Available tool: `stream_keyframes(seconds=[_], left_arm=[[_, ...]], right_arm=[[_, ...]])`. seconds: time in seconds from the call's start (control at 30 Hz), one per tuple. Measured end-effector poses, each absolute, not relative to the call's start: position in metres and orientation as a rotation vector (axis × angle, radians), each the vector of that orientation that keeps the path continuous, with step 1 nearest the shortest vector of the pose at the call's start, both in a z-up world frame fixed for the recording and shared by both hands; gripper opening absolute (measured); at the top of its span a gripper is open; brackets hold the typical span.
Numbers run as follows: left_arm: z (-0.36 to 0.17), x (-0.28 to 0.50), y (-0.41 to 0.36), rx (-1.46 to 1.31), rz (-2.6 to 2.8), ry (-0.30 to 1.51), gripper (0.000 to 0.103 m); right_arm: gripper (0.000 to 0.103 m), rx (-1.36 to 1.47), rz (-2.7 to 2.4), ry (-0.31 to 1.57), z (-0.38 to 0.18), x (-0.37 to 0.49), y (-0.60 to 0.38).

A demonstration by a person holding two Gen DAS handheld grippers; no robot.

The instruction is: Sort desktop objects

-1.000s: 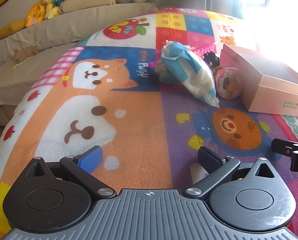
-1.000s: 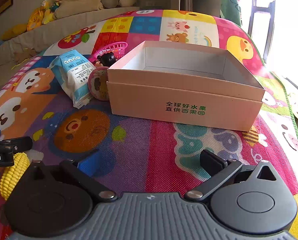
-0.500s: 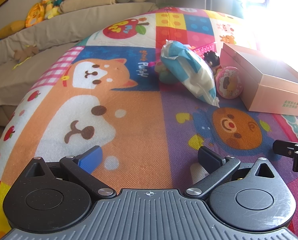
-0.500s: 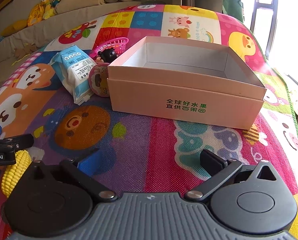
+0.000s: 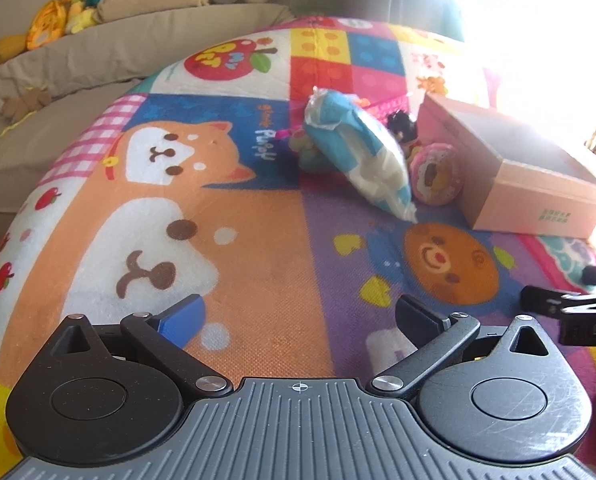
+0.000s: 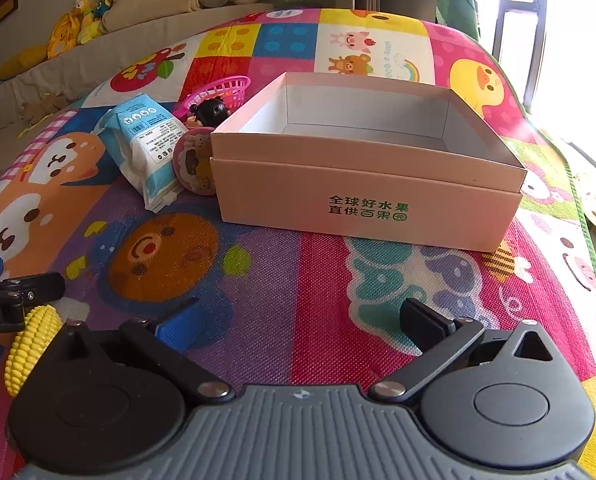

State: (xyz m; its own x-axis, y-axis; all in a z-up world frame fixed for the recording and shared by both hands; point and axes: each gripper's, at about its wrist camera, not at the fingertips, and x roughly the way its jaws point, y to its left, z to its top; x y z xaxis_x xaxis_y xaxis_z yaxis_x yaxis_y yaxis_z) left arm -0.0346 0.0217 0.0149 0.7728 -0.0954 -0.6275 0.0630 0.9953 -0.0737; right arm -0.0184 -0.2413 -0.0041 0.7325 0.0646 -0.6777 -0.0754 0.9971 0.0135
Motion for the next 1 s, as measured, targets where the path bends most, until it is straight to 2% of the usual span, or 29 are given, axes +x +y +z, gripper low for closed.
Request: stream_keyframes(seconds=[0.1, 0.2, 0.53, 0.7, 0.87, 0.93, 1.0], left_arm=[[0.034, -0.050, 0.023, -0.036, -0.133, 0.614, 0.103], [0.043, -0.064, 0.014, 0.000, -0.229, 0.630, 0.103], [0.027, -0.090, -0.029, 0.158, -0.339, 0.698, 0.103], [0.025, -0.080, -0.017, 0.267, -0.186, 0.654, 0.103], [0.026, -0.076, 0.003, 0.201, -0.171, 0.669, 0.103], [0.026, -0.076, 0.003, 0.151, -0.211, 0.677, 0.101], [0.024, -0.076, -0.002, 0.149, -0.222, 0.668, 0.095]], right_arm=[[0.103, -0.015, 0.077, 0.745, -0.004, -0.018, -0.241], [0.103, -0.020, 0.078, 0.747, -0.004, -0.018, -0.241], [0.103, -0.026, 0.088, 0.751, -0.004, -0.018, -0.241], [0.103, -0.032, 0.092, 0.754, -0.004, -0.018, -0.241], [0.103, -0.033, 0.097, 0.760, -0.004, -0.017, -0.242], [0.103, -0.036, 0.098, 0.761, -0.004, -0.017, -0.241], [0.103, -0.032, 0.104, 0.758, -0.003, -0.017, -0.241]])
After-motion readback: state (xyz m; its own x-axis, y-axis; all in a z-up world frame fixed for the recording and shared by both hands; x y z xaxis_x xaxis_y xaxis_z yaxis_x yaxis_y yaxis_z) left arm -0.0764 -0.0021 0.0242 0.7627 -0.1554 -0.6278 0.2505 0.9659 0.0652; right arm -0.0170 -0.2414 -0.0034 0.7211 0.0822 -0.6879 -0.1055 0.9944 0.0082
